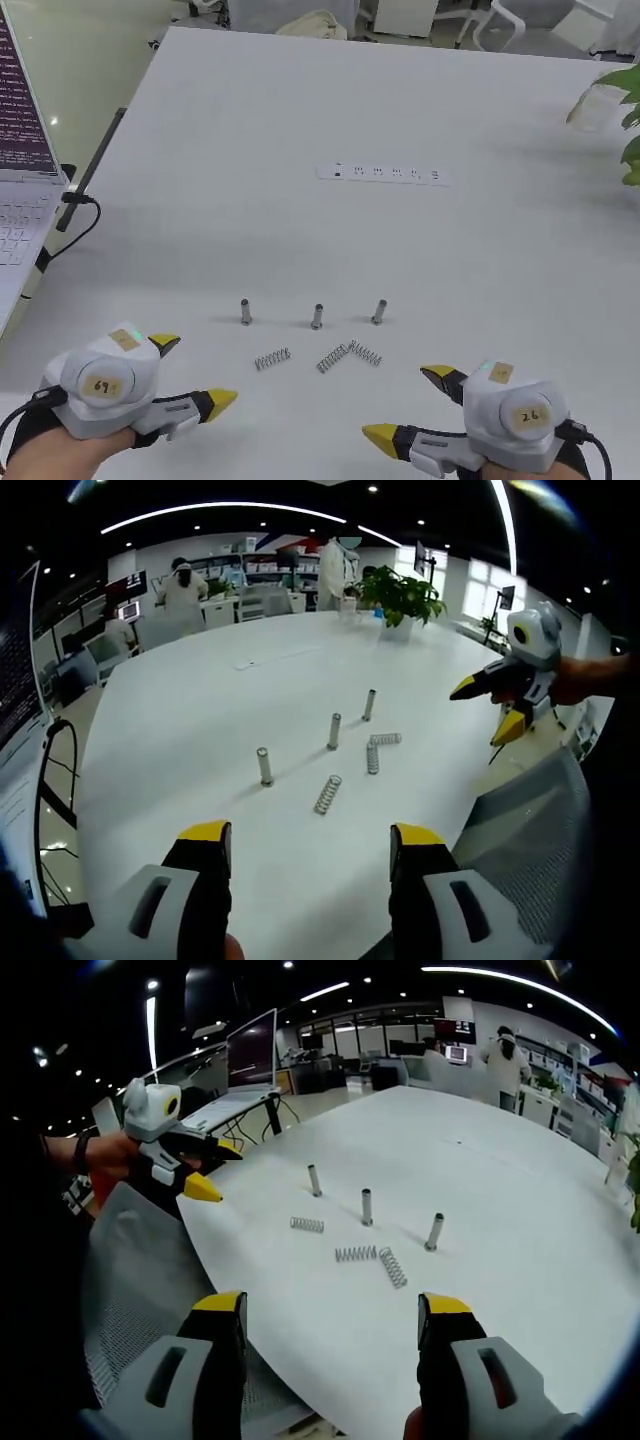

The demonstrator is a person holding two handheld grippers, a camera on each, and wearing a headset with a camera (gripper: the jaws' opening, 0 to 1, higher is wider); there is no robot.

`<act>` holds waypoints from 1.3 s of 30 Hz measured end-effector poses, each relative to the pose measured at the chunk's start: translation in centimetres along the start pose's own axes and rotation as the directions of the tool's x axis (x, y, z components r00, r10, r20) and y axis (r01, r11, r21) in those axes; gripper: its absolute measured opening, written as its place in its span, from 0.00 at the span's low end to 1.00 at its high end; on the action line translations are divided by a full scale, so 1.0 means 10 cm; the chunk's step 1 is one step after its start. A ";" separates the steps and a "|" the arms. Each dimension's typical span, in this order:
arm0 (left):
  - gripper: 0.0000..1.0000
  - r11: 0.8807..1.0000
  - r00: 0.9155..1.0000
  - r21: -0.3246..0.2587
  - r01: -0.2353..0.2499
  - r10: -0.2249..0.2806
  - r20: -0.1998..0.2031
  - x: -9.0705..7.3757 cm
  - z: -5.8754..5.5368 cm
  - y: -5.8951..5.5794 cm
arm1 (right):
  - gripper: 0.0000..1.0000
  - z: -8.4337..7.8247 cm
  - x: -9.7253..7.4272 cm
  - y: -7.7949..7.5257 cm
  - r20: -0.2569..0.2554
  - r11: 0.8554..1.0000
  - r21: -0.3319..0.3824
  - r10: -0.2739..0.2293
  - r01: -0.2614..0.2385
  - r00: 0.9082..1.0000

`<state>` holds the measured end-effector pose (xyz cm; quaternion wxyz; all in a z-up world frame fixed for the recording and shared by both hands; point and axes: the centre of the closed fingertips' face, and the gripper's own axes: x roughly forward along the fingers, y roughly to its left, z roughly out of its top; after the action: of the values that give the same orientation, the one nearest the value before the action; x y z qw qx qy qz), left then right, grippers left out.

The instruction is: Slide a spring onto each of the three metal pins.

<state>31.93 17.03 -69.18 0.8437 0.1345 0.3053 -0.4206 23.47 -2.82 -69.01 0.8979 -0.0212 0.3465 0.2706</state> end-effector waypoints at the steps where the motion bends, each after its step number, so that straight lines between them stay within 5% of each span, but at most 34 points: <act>1: 0.60 1.000 1.000 0.000 0.007 -0.007 0.002 0.00 0.00 -0.01 | 0.68 0.00 0.00 0.01 0.001 1.000 -0.001 0.001 -0.001 1.000; 16: 0.56 0.998 0.999 0.034 0.048 -0.048 -0.009 0.08 0.02 -0.11 | 0.68 0.00 0.00 0.07 -0.003 1.000 -0.017 0.010 -0.010 1.000; 27: 0.55 0.990 0.995 0.114 0.088 -0.083 -0.054 0.30 0.04 -0.20 | 0.69 0.03 -0.03 0.08 0.001 1.000 -0.027 0.005 -0.005 1.000; 39: 0.51 0.984 0.992 0.140 0.113 -0.103 -0.077 0.52 0.08 -0.24 | 0.69 0.12 -0.03 0.08 0.017 0.999 -0.037 0.001 0.000 1.000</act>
<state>32.74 11.92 -71.73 0.7967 0.1927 0.3102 -0.4816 23.66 -2.00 -67.80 0.9002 -0.0354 0.3338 0.2774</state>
